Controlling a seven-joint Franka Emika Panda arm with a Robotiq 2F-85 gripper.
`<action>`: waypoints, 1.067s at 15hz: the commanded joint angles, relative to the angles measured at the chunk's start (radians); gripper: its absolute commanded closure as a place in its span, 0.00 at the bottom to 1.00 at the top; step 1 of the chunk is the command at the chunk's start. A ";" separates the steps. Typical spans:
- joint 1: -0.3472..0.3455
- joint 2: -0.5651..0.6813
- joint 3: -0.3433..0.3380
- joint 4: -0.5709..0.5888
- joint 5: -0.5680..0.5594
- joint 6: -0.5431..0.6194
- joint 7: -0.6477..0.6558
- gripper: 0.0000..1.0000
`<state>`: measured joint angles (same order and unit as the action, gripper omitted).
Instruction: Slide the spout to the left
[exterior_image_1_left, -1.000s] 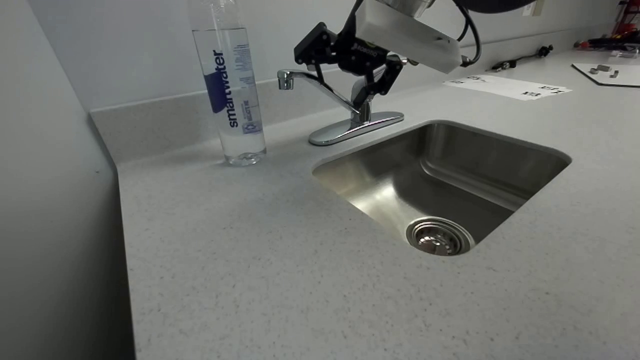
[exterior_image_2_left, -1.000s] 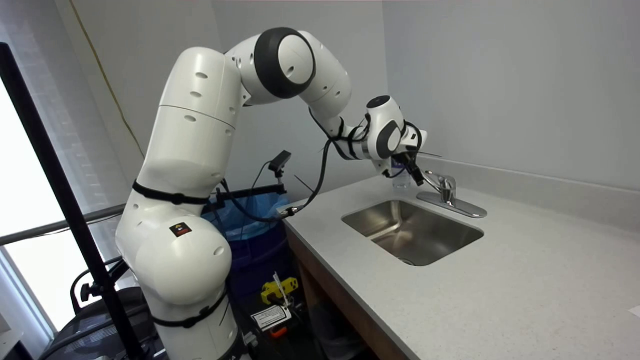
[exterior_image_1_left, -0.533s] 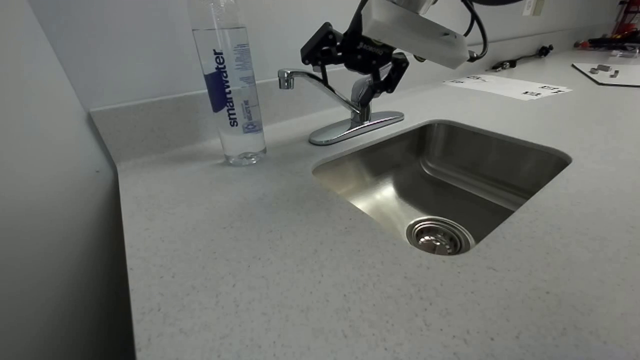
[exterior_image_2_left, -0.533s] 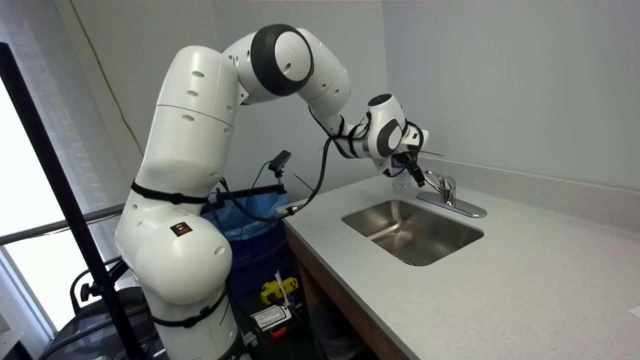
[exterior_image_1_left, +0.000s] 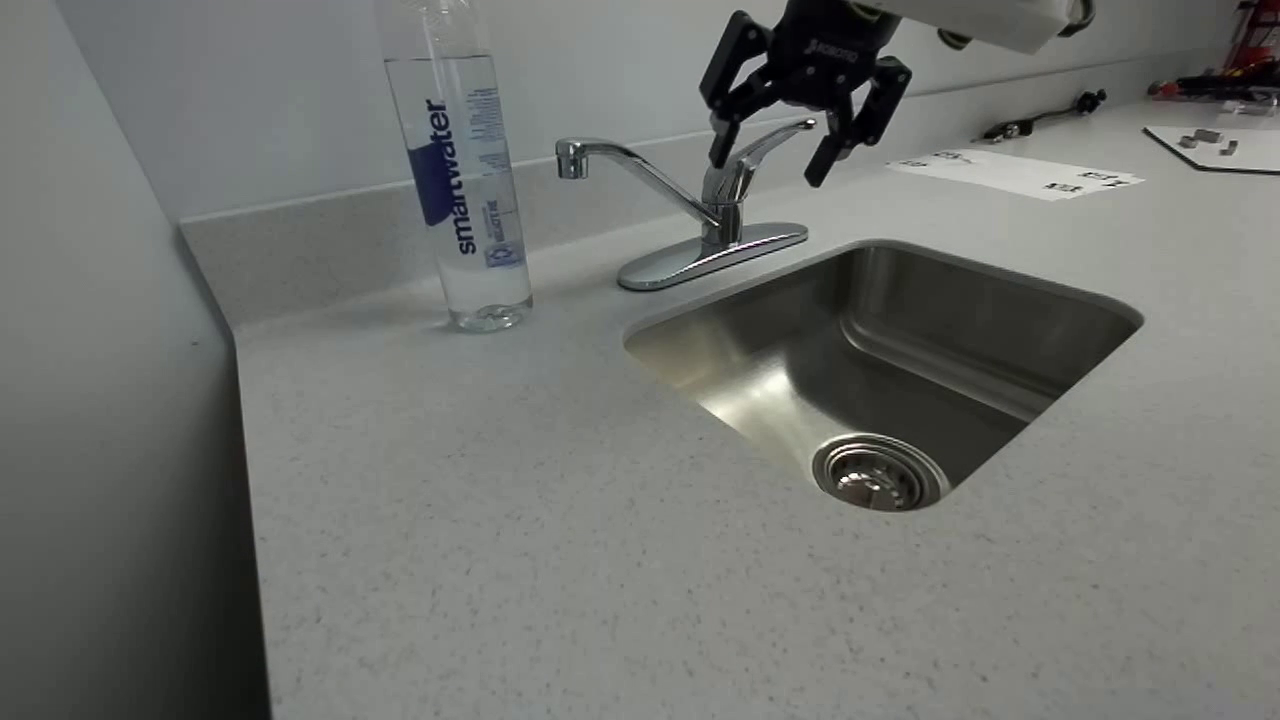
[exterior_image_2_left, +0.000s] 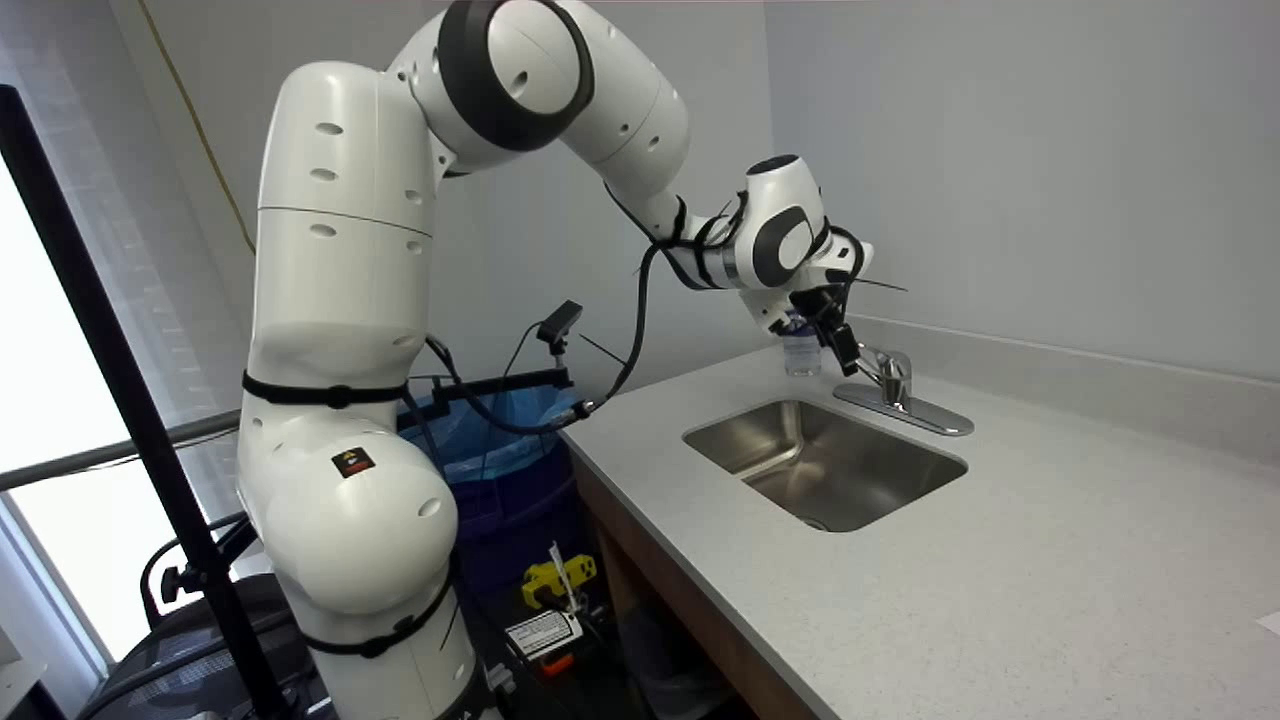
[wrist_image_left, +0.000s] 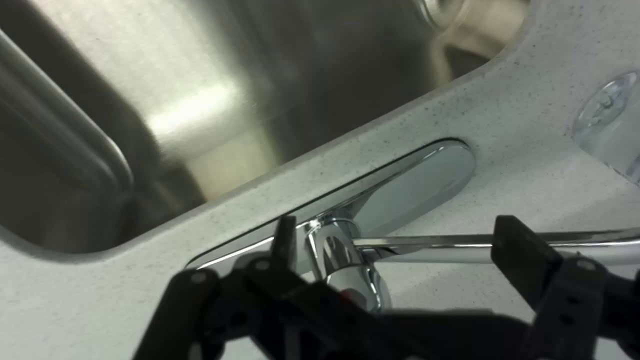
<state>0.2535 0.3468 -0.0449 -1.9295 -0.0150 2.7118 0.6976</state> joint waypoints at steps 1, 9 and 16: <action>-0.050 -0.130 0.027 -0.101 0.040 -0.062 -0.069 0.00; -0.131 -0.318 0.054 -0.153 0.161 -0.205 -0.239 0.00; -0.183 -0.423 0.041 -0.130 0.284 -0.324 -0.391 0.00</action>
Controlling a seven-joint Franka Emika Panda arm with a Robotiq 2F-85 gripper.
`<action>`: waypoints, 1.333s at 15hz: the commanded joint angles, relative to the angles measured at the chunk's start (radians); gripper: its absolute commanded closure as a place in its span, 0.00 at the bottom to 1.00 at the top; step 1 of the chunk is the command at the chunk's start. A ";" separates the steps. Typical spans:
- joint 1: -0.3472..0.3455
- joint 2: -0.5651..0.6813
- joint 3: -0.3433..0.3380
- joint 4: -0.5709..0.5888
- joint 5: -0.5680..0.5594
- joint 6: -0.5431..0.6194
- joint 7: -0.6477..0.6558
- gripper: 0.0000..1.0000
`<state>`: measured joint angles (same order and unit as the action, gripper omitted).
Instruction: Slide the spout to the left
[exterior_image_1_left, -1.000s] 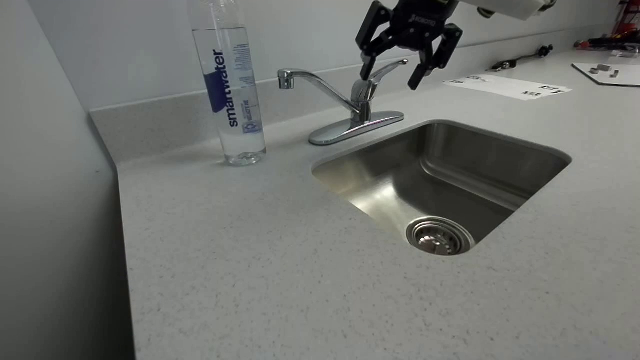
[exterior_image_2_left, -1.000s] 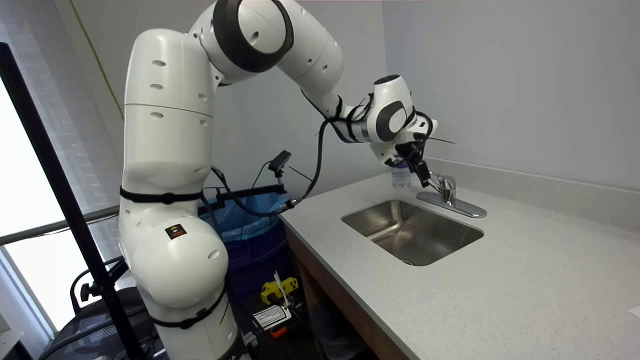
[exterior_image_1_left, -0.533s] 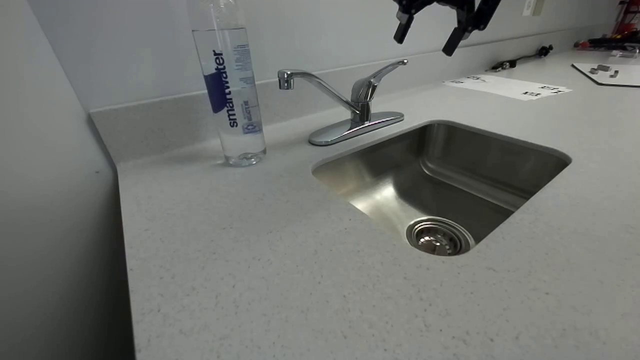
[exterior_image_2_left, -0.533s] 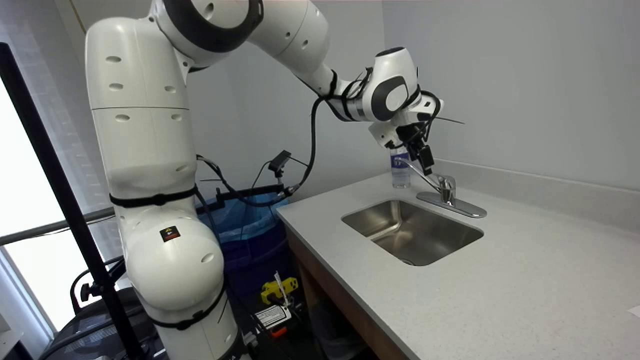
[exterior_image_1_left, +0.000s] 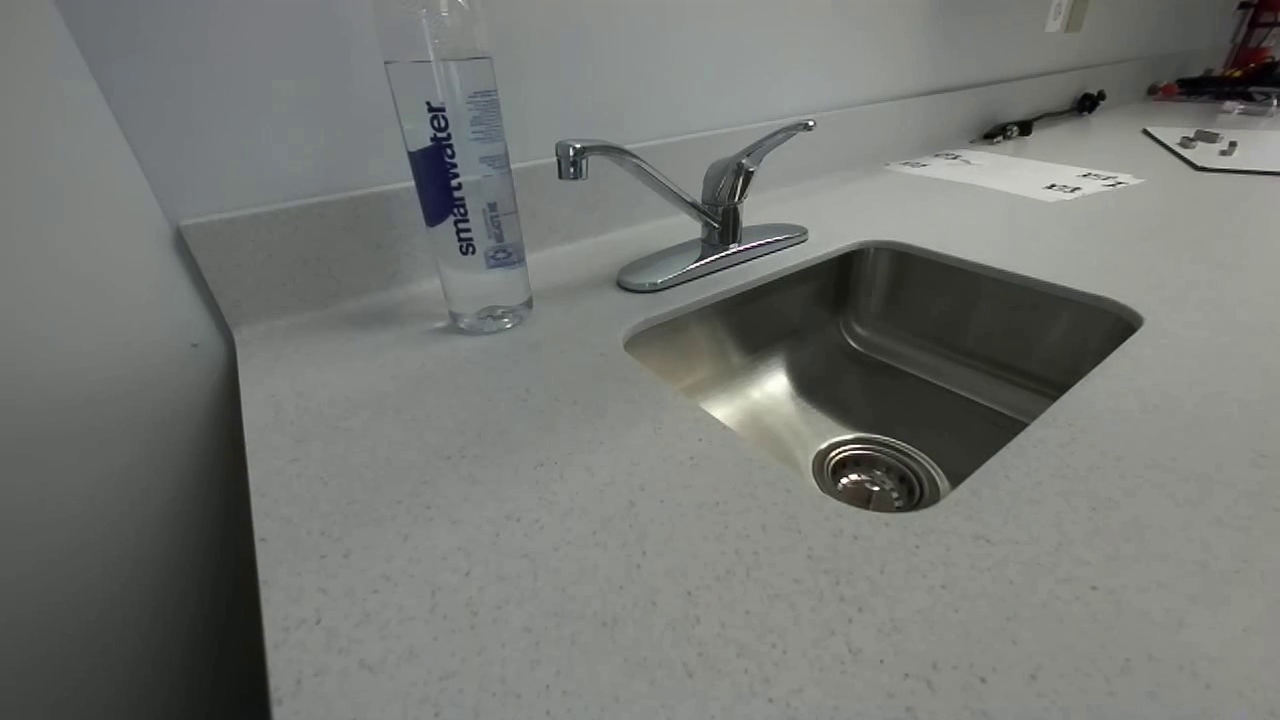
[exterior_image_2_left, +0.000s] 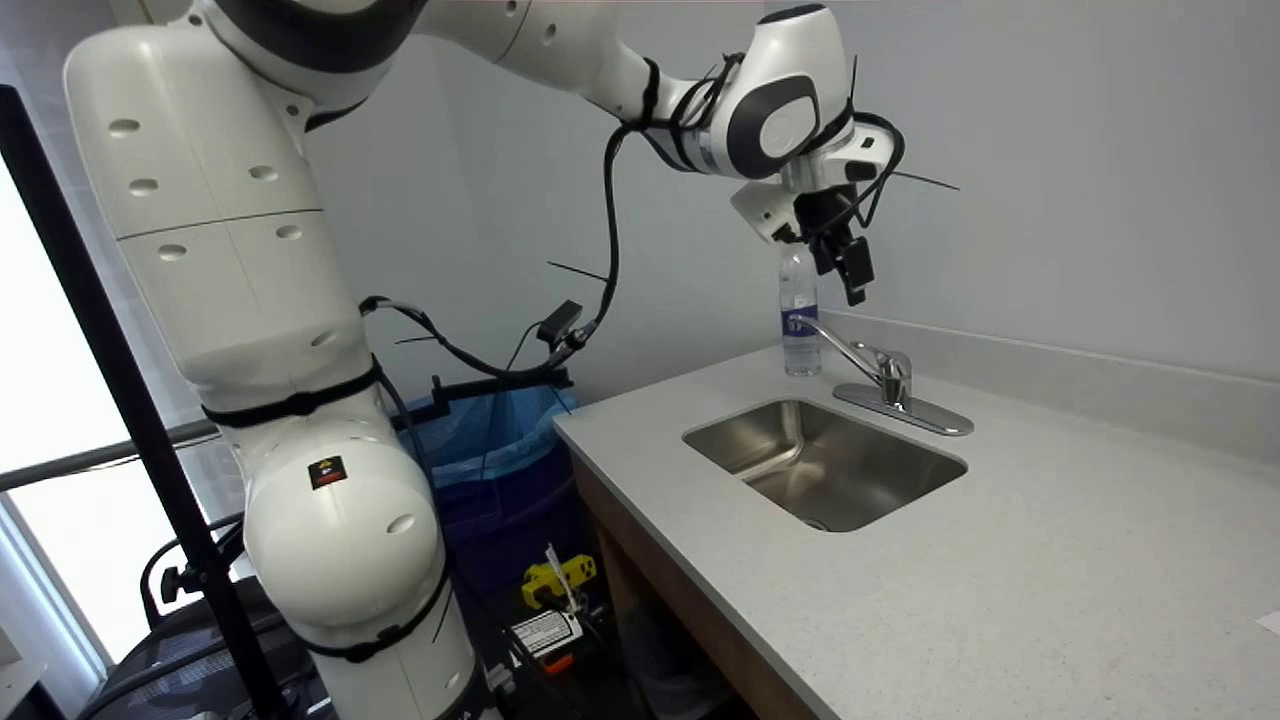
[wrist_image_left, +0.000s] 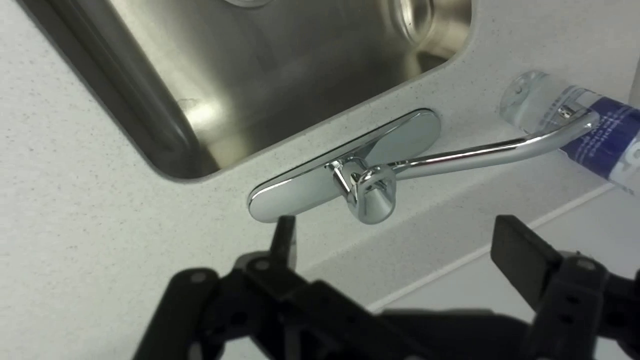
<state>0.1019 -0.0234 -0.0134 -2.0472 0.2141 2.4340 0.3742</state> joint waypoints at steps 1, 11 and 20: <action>-0.036 -0.060 0.009 -0.011 0.064 -0.052 -0.078 0.00; -0.051 -0.053 0.016 0.002 0.056 -0.040 -0.066 0.00; -0.051 -0.048 0.017 0.002 0.056 -0.040 -0.065 0.00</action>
